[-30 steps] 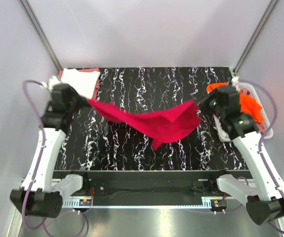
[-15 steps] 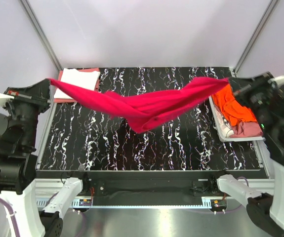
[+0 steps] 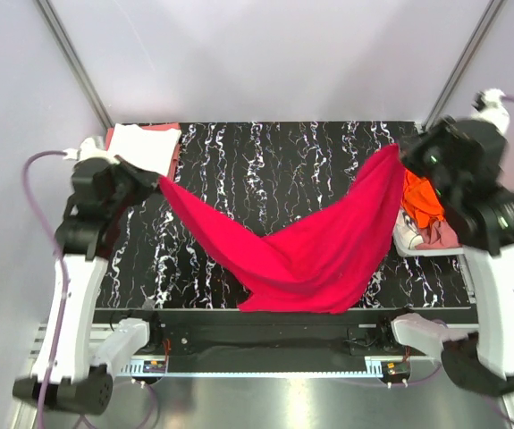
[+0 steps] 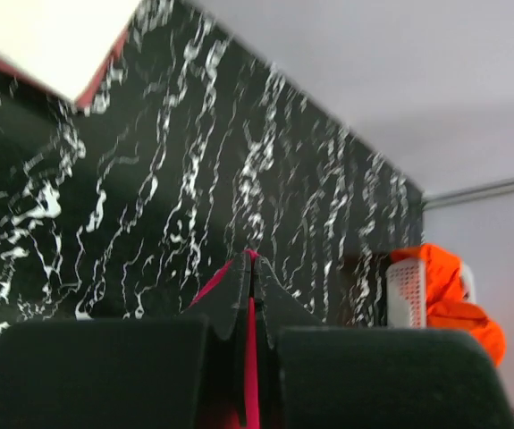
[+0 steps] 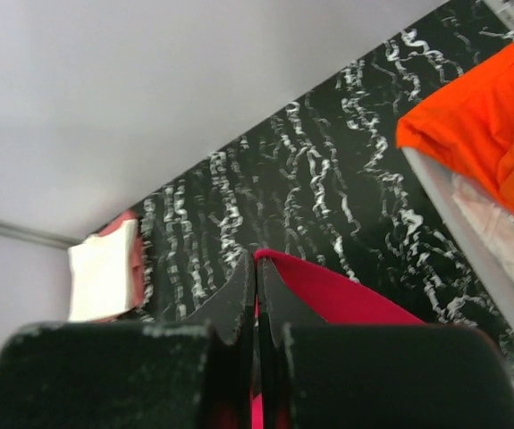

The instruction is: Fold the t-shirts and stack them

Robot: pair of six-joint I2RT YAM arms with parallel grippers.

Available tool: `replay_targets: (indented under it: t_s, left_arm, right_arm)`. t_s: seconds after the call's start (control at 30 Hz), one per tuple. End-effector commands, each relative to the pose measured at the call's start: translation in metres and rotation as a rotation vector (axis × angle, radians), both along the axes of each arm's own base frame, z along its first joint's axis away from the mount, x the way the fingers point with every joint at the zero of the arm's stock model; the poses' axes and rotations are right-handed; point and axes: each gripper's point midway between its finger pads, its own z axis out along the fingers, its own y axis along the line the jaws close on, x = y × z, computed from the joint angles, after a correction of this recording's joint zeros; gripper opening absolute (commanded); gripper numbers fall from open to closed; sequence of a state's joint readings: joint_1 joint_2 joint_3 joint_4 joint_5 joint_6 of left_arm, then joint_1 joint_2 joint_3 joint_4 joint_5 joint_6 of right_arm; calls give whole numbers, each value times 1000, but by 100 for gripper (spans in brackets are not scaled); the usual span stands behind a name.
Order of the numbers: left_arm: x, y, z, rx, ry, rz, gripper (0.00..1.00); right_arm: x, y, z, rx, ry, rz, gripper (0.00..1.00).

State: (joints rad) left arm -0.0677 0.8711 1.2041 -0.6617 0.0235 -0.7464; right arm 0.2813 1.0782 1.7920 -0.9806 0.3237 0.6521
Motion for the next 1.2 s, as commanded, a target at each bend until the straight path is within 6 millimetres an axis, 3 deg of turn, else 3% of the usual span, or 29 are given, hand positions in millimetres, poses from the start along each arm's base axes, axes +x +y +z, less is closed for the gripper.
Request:
replay_targets:
  t_s: [0.0,0.03,0.07,0.1,0.13,0.17,0.2,0.23,0.27,0.33,0.37,0.4,0.43,0.47,0.5,0.53,0.57,0.6,0.63,0.67,0.73,0.77,0.83,0.87,0.97,1.03,1.07,1.1,1.17]
  left_arm:
    - [36,-26,30,-79,-136,-125,0]
    - [51,-30,40,-92,-180,-140,0]
    - [56,-32,49,-104,-207,-154,0]
    - [58,-34,62,-116,-242,-160,0]
    - [63,-36,72,-118,-283,-171,0]
    - [63,-39,78,-126,-303,-194,0]
    - [63,-42,73,-135,-294,-209,0]
    - [60,-44,66,-130,-276,-220,0]
    - [58,-42,42,-126,-207,-206,0]
    - [35,-23,-29,-80,7,-106,0]
    - [25,-14,-31,-50,18,-66,1]
    - [3,-6,-63,-25,78,-32,10]
    - [-7,1,-79,-16,104,7,23]
    - [-18,7,-108,-10,161,41,33]
    - [-32,8,-112,-16,164,48,41]
    - [-39,14,-118,-3,181,74,57]
    - [-43,16,-121,11,188,84,61]
    - [-46,17,-119,33,179,72,62]
    - [-45,17,-117,47,175,64,63]
    - [-42,17,-109,60,162,54,64]
    - [-25,12,-112,87,184,10,64]
    - [-19,0,-107,63,180,-58,64]
    - [5,-15,-119,34,221,-129,63]
    - [12,-33,-115,10,209,-212,63]
    - [52,-72,-133,44,272,-341,63]
    - [70,-91,-143,120,301,-394,63]
    - [84,-104,-134,146,284,-417,63]
    - [97,-110,-168,162,377,-429,61]
    - [119,-118,-177,156,405,-431,60]
  right_arm:
    - [49,-9,38,-80,-116,-87,0]
    - [71,-5,33,-125,-92,-85,0]
    - [80,-3,38,-141,-97,-82,0]
    - [81,-4,63,-141,-151,-82,0]
    - [98,-2,61,-178,-135,-76,0]
    - [101,-1,69,-186,-151,-72,0]
    - [97,-1,89,-181,-201,-68,0]
    - [104,3,88,-201,-191,-48,0]
    - [99,8,101,-195,-224,-10,0]
    - [95,19,91,-204,-189,61,0]
    - [92,18,85,-204,-168,64,0]
    - [78,21,78,-185,-142,98,0]
    - [70,24,70,-173,-118,121,0]
    - [68,38,38,-164,-37,200,0]
    - [60,43,23,-151,-3,243,0]
    - [35,46,22,-117,-16,282,0]
    - [29,62,-27,-89,100,374,0]
    - [19,67,-44,-71,132,416,0]
    - [-3,68,-48,-45,121,441,0]
    - [-12,73,-91,-25,225,479,0]
    - [-38,73,-114,24,268,493,0]
    - [-47,74,-146,44,353,495,0]
    - [-67,72,-167,102,413,471,0]
    - [-74,70,-191,109,470,459,0]
    - [-89,62,-217,136,528,405,0]
    - [-96,62,-219,156,518,400,0]
    - [-99,61,-222,160,522,394,0]
    - [-99,59,-221,160,515,385,0]
    - [-103,54,-222,154,502,359,0]
